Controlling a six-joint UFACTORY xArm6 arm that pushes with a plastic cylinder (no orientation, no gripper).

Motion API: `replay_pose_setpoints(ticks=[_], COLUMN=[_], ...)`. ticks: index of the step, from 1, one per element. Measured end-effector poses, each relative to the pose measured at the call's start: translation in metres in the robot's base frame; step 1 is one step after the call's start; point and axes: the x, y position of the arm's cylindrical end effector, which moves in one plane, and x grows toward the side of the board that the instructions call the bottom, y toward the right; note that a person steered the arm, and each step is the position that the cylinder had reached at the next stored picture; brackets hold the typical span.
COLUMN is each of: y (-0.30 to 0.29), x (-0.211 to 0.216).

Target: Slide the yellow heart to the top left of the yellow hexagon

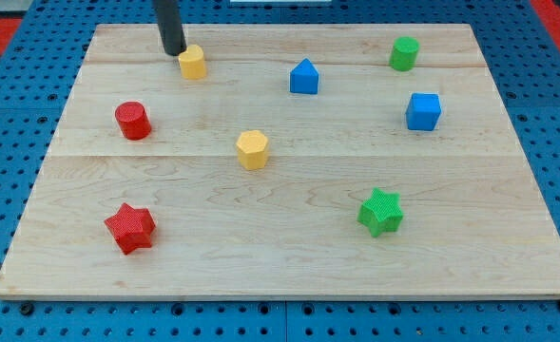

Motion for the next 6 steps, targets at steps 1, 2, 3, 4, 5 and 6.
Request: replay_pose_setpoints(ticks=[1, 2, 3, 4, 5, 6], y=[0.019, 0.04, 0.092, 0.091, 0.06, 0.079], x=[0.015, 0.07, 0.071, 0.086, 0.108, 0.109])
